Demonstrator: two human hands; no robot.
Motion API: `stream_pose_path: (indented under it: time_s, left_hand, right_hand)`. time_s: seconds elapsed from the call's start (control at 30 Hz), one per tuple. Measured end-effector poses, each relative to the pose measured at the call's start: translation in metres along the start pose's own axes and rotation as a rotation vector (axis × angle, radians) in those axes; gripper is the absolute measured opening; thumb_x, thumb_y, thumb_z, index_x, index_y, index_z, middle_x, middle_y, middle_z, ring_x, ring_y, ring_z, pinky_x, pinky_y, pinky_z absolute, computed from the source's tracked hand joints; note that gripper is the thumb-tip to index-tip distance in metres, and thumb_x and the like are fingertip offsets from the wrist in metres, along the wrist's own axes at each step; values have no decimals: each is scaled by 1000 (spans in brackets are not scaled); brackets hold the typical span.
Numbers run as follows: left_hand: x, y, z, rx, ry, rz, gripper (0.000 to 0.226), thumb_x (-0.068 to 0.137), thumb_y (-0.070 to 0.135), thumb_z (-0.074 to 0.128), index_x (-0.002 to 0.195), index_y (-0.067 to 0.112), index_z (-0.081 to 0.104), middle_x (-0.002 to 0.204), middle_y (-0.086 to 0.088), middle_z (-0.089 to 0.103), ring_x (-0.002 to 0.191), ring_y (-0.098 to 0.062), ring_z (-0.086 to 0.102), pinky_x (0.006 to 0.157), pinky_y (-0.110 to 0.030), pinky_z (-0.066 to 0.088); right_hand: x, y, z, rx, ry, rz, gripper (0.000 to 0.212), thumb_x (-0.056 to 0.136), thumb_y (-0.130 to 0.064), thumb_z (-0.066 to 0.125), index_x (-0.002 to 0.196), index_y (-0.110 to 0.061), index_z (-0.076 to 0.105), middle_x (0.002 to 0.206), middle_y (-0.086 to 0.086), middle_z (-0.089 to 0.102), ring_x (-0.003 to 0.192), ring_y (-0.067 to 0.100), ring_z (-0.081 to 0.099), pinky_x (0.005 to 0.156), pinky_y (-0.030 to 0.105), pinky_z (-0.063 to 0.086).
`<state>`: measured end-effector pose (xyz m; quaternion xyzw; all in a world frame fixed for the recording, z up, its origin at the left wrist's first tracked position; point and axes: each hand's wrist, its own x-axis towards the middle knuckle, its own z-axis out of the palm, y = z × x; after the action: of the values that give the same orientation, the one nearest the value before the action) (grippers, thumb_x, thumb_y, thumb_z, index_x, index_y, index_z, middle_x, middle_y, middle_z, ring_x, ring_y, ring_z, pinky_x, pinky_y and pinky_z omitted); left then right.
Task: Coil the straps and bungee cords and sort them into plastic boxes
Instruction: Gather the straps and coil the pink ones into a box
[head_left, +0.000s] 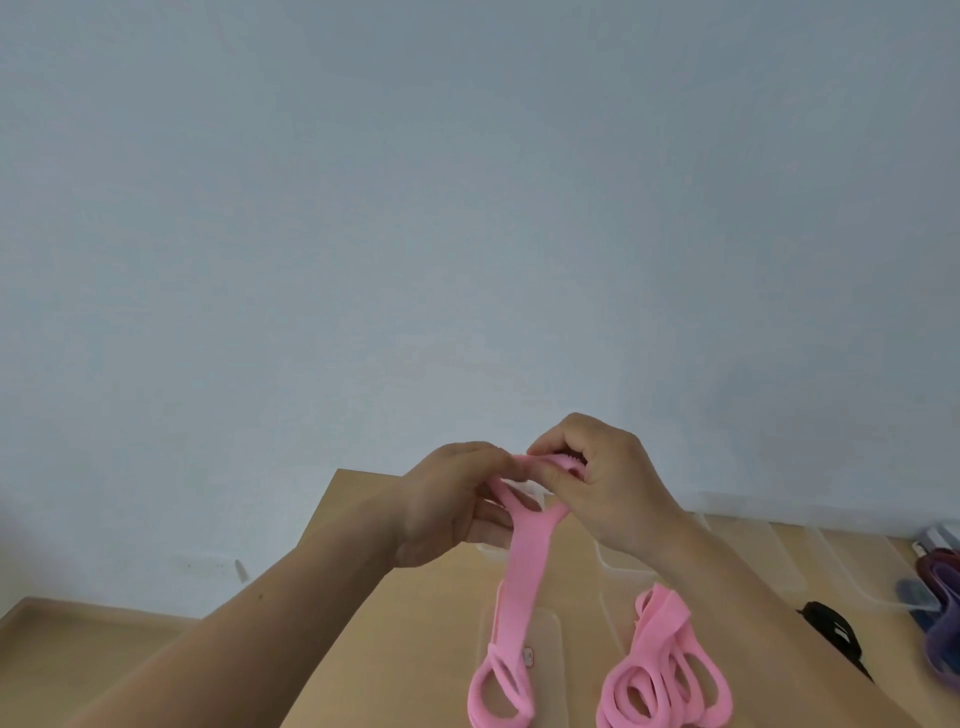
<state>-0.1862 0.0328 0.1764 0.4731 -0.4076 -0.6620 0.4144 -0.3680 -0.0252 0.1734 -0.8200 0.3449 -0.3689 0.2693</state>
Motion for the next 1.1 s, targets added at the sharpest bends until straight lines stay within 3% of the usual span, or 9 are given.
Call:
stream_pose_path:
  time_s: [0.1,0.2,0.33,0.43,0.63,0.77,0.93,1.0,1.1]
  left_hand:
    - [2,1,-3,-11,-13,-33,42,98,25,54,113,-13,61,102,-28,65,90,-37,69,80,-41,60]
    - [4,-1,-6,-33,-20,8,36,100,14,52,116,-17,59,107,-32,66,96,-38,70,81,-39,60]
    - [7,-3,-8,-73,31,56,15,95,2,59,105,-8,61,106,-33,68,102,-40,70,86,-42,60]
    - [8,-6,-8,-54,75,102,17,89,3,67,102,-6,60,105,-32,69,101,-41,70,91,-45,58]
    - [12,-11,-12,60,156,168,28,84,7,77,103,-8,62,104,-38,63,93,-38,72,84,-41,59]
    - [15,-14,-14,115,175,194,17,86,4,74,99,-2,64,94,-28,64,88,-34,73,81,-38,60]
    - [15,-14,-13,280,256,310,7,88,2,68,93,7,66,89,-19,71,81,-26,73,79,-37,60]
    - [15,-14,-11,339,286,343,7,86,4,68,91,10,67,86,-10,73,81,-24,71,79,-38,60]
    - [15,-16,-9,260,262,292,13,85,6,67,96,3,62,97,-23,71,90,-34,72,87,-47,59]
  right_hand:
    - [-1,4,4,-121,23,-114,10,84,-11,76,85,-20,71,81,-15,62,77,5,62,63,14,45]
    - [-2,8,7,-170,54,-148,8,82,-15,78,85,-18,73,80,-15,62,78,6,60,66,22,48]
    - [-5,9,6,67,9,-4,5,82,-28,78,84,-29,73,79,-15,65,74,5,61,63,12,43]
    - [-5,9,6,269,-39,140,5,88,-33,71,84,-30,73,79,-6,68,71,11,64,64,21,51]
    - [-4,15,11,267,-8,186,9,90,-24,70,82,-21,71,63,-9,64,54,5,62,54,11,46]
    - [-3,17,17,148,31,135,18,80,-42,73,82,-24,70,65,-11,62,61,12,64,59,16,50]
    - [-2,18,17,319,-71,280,37,77,-47,71,102,-20,68,75,-8,70,63,10,68,58,19,51]
    - [-1,19,16,333,-125,282,23,86,-36,71,99,-16,70,75,0,72,60,13,66,56,24,51]
    - [-3,17,17,301,-75,205,7,89,-22,71,92,-16,72,79,-1,73,62,9,66,57,18,50]
